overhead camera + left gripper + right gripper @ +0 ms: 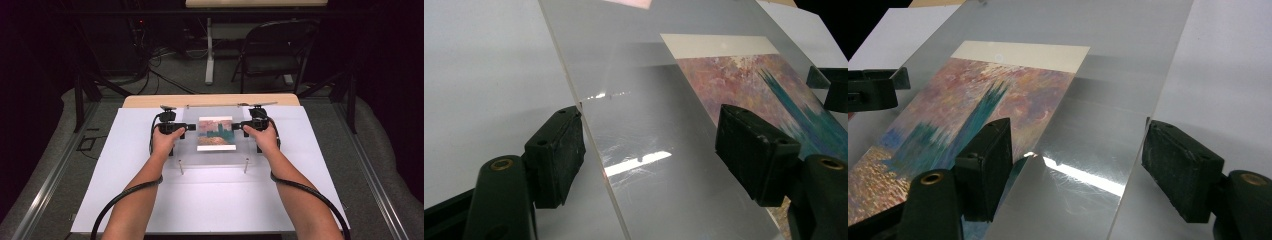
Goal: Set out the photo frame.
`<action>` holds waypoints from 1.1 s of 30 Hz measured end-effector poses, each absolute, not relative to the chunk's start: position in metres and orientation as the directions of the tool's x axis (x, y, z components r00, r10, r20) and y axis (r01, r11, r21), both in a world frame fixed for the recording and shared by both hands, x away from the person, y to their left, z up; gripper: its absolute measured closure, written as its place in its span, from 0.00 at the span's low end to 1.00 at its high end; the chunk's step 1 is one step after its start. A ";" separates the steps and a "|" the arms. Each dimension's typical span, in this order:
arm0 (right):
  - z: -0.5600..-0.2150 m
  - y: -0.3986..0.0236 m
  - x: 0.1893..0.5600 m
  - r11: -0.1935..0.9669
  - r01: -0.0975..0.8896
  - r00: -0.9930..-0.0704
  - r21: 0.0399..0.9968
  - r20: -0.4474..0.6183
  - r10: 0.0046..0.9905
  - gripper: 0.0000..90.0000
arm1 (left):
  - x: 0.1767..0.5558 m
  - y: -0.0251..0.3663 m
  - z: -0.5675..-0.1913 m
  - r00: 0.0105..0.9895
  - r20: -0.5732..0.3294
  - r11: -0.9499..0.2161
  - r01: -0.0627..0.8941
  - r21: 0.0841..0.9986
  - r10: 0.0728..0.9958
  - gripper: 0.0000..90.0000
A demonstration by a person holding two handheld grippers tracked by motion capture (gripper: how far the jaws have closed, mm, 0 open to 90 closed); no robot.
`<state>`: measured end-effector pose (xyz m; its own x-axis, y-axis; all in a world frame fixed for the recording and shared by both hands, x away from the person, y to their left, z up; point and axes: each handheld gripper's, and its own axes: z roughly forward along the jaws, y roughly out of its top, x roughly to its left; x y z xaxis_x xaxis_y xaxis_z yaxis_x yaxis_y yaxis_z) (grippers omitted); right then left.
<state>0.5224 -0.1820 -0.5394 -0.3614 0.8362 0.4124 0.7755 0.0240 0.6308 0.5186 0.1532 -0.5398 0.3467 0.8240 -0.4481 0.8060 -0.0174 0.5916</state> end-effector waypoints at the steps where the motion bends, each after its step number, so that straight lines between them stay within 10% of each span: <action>1: -0.539 -0.182 0.522 0.026 0.777 -0.361 0.629 0.410 0.838 0.31 | 0.518 0.153 -0.539 0.345 -0.448 -0.016 0.806 0.592 0.825 0.31; 33: -0.492 -0.168 0.498 0.065 0.724 -0.350 0.686 0.284 0.893 0.36 | 0.492 0.155 -0.495 0.331 -0.401 0.010 0.760 0.649 0.854 0.46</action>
